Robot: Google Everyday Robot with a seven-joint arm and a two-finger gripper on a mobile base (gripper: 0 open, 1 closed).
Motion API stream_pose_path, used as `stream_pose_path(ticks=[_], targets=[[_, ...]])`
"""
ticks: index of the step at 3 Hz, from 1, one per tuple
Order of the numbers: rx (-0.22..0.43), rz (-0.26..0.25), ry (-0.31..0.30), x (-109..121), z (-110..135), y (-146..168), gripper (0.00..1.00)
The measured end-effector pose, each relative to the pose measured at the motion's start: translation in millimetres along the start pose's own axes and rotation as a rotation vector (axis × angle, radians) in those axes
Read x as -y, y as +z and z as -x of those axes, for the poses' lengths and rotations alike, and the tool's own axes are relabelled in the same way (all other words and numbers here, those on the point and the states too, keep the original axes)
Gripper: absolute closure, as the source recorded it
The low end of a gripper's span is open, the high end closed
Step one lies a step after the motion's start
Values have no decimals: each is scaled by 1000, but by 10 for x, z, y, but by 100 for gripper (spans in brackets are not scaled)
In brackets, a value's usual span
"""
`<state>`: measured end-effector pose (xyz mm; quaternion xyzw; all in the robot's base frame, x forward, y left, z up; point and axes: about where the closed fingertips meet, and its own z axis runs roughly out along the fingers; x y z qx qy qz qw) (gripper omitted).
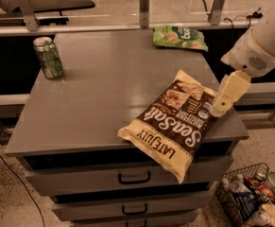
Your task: Move brown chip bag near green can
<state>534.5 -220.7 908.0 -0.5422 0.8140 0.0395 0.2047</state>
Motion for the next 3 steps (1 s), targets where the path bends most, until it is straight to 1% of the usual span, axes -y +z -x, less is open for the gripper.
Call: stream_pose_path(ticks=[1, 2, 3], targets=[[67, 61, 79, 49, -33, 345, 0], [117, 111, 139, 102, -43, 573, 16], [147, 147, 171, 124, 15, 631, 38]])
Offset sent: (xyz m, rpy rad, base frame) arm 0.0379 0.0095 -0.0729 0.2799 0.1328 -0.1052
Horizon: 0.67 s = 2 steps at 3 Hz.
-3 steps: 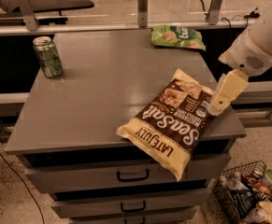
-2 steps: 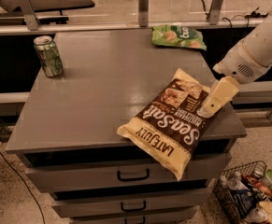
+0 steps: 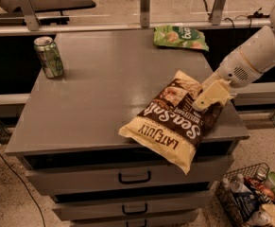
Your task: Move brown chip bag near green can
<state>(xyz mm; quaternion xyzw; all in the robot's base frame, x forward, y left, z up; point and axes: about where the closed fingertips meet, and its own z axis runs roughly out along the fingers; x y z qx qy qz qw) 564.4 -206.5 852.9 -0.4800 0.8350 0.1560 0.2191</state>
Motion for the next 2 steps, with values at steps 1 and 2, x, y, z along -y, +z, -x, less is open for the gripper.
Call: stream_pose_path(ticks=[1, 2], targets=[[26, 18, 18, -25, 75, -72, 62], [59, -39, 61, -48, 142, -362, 87]])
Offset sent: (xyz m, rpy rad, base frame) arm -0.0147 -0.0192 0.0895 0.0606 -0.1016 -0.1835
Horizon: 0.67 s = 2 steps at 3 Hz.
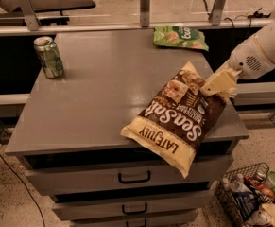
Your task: Move brown chip bag near green can
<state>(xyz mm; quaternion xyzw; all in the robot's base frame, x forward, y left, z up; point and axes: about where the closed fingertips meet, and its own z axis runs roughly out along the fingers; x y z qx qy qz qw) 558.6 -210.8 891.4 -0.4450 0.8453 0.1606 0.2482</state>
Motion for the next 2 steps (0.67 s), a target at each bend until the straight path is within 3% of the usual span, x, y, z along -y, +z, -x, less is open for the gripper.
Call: stream_pose_path(ticks=[1, 2], targets=[[26, -145, 97, 15, 71, -466, 100], [26, -145, 97, 14, 72, -466, 100]])
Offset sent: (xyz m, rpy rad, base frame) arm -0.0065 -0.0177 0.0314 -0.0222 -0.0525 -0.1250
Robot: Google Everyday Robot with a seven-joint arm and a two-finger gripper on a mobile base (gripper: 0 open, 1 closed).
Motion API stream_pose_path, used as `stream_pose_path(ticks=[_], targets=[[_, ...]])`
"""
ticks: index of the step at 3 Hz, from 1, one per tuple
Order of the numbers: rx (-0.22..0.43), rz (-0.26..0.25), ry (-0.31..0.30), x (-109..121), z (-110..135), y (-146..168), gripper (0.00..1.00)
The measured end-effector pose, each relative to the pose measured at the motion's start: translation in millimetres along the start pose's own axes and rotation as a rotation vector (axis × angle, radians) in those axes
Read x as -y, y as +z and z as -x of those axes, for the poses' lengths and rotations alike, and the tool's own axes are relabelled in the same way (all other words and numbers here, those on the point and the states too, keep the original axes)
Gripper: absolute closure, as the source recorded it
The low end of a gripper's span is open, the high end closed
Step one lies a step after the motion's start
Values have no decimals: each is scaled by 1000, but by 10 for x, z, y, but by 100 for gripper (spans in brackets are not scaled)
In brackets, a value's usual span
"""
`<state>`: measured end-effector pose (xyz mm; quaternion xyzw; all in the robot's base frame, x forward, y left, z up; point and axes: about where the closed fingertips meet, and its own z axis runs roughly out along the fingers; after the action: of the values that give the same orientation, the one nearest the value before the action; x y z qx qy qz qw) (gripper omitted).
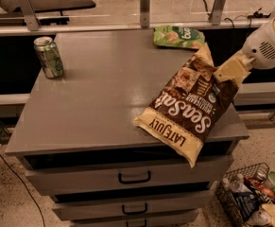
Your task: Move brown chip bag near green can
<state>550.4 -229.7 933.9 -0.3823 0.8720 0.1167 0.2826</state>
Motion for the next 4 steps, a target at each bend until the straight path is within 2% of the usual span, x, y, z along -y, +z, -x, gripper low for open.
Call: stream_pose_path(ticks=[1, 2, 3, 4], targets=[[94, -8, 38, 97, 336, 55, 100], [247, -11, 151, 372, 905, 207, 100], [356, 6, 307, 599, 1356, 453, 100], [413, 44, 426, 648, 1712, 731, 100]])
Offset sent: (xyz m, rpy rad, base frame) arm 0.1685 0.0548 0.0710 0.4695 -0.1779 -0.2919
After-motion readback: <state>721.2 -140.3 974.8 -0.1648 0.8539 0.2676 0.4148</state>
